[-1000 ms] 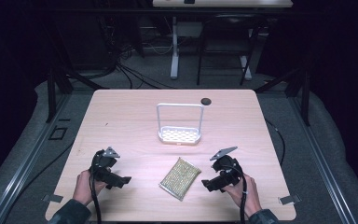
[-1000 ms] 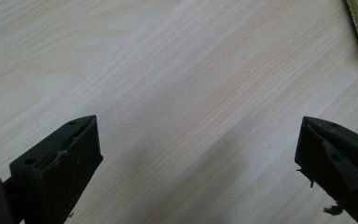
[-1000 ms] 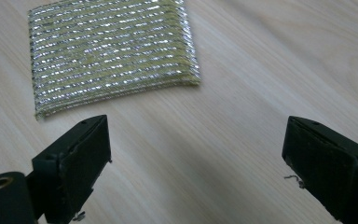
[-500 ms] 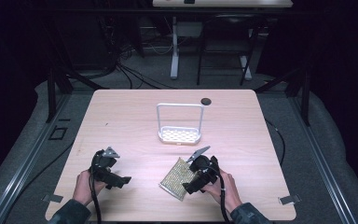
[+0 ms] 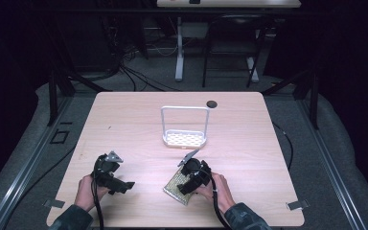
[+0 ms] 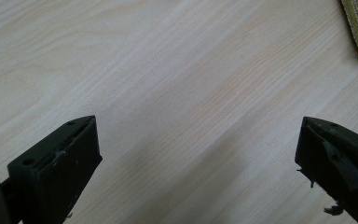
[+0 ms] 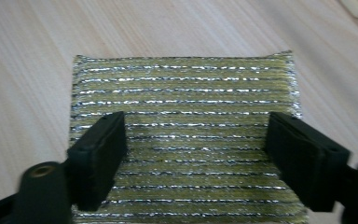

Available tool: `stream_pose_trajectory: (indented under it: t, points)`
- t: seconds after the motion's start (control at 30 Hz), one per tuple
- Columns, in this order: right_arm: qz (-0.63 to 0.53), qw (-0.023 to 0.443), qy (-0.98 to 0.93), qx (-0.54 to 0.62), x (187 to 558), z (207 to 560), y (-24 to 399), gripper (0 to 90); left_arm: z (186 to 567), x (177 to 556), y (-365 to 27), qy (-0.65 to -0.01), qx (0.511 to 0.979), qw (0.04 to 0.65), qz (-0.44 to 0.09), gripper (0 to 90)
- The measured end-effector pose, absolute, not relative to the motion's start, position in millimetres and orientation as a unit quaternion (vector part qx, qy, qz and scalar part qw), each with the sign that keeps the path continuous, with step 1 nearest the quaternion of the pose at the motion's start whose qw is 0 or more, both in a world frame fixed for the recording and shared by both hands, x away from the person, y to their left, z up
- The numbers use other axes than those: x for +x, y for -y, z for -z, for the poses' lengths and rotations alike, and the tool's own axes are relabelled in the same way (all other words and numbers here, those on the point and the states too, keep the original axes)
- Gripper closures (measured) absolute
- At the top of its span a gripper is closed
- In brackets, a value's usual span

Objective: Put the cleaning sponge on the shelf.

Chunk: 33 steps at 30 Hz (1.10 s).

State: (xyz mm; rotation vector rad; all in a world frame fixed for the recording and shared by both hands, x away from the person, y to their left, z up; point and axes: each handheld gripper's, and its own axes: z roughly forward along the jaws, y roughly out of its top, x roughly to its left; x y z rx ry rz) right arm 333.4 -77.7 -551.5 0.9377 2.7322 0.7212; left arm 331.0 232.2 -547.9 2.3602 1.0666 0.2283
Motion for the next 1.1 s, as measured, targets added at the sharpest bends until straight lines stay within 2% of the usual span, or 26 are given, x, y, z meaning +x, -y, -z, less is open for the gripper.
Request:
stream_pose_trajectory:
  t: [0.23,0.47,0.5,0.6,0.67,0.93,0.97,1.0,1.03,1.1]
  points:
    - [-0.234,0.094,-0.916,0.312,329,552,76,42.1,548,330,-231,-0.393,0.876,0.266,-0.087,0.0]
    - [-0.229,0.091,-0.916,0.318,328,551,76,54.4,548,330,-230,-0.393,0.877,0.263,-0.085,0.0]
    - [-0.23,0.089,-0.915,0.319,328,551,76,59.7,548,330,-230,-0.393,0.877,0.263,-0.084,0.0]
    - [-0.231,0.089,-0.913,0.325,327,551,77,63.0,549,331,-229,-0.393,0.878,0.262,-0.084,0.0]
    - [-0.234,0.085,-0.911,0.328,327,551,77,68.4,549,330,-229,-0.392,0.878,0.261,-0.084,0.0]
    - [-0.234,0.084,-0.911,0.329,326,551,76,77.6,549,330,-229,-0.392,0.879,0.259,-0.085,0.2]
    - [-0.236,0.082,-0.911,0.329,325,551,77,83.2,549,330,-229,-0.392,0.879,0.258,-0.084,0.2]
    - [-0.236,0.082,-0.911,0.329,325,551,77,83.2,549,330,-229,-0.392,0.879,0.258,-0.084,0.2]
    - [-0.239,0.087,-0.909,0.331,324,552,76,87.8,549,330,-229,-0.391,0.879,0.259,-0.086,0.2]
    - [-0.246,0.084,-0.905,0.338,324,553,77,88.9,548,330,-229,-0.39,0.879,0.262,-0.086,0.2]
